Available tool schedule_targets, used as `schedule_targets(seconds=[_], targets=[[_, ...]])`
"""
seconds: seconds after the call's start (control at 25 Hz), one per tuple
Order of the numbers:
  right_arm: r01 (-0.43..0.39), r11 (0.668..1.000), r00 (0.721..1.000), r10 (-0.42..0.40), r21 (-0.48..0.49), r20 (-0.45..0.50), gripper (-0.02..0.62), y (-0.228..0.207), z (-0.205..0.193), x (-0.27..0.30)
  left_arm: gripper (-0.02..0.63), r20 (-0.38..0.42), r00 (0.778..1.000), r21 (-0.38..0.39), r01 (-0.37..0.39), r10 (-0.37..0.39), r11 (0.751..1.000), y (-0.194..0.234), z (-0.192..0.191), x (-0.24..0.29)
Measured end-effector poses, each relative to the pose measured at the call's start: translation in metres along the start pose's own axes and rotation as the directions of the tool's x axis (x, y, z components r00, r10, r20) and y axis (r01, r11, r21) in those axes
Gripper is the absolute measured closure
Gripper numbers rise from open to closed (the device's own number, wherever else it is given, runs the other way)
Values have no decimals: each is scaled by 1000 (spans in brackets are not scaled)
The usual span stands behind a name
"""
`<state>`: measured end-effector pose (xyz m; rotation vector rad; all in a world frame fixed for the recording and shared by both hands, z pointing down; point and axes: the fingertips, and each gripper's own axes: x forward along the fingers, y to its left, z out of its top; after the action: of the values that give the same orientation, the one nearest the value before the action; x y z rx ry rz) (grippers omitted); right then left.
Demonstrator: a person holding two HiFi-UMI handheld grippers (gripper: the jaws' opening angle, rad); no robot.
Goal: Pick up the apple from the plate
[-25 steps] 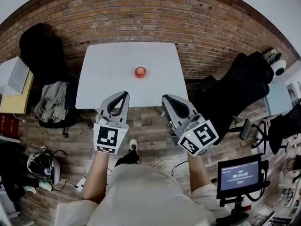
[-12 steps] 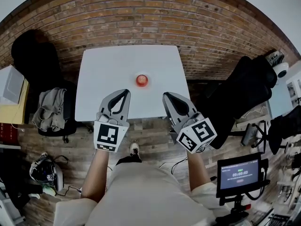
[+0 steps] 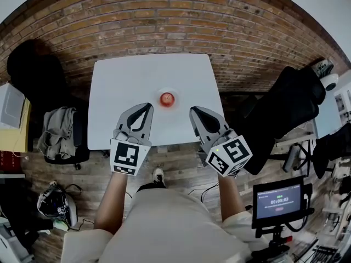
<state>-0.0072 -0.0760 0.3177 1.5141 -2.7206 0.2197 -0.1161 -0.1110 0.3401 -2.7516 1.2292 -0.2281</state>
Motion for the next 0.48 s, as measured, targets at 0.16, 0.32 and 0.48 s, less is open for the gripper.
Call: schedule_targets(seconds=[0.16,0.32,0.48], targets=[[4,1000,1000,-4,6,-15,594,-9,-3,19,601,-12,1000,-6,16,-16,1000,12,-10,15],[18,1000,1000,-18,5,-17,594,-12,-1,25,601,-30,999,-11,30,-31,999,18,-14,22],[23,1000,999,-23,2,-22,594,-12,-1,26,601,-35,998,-5,44,-44,999,20,-14,25]])
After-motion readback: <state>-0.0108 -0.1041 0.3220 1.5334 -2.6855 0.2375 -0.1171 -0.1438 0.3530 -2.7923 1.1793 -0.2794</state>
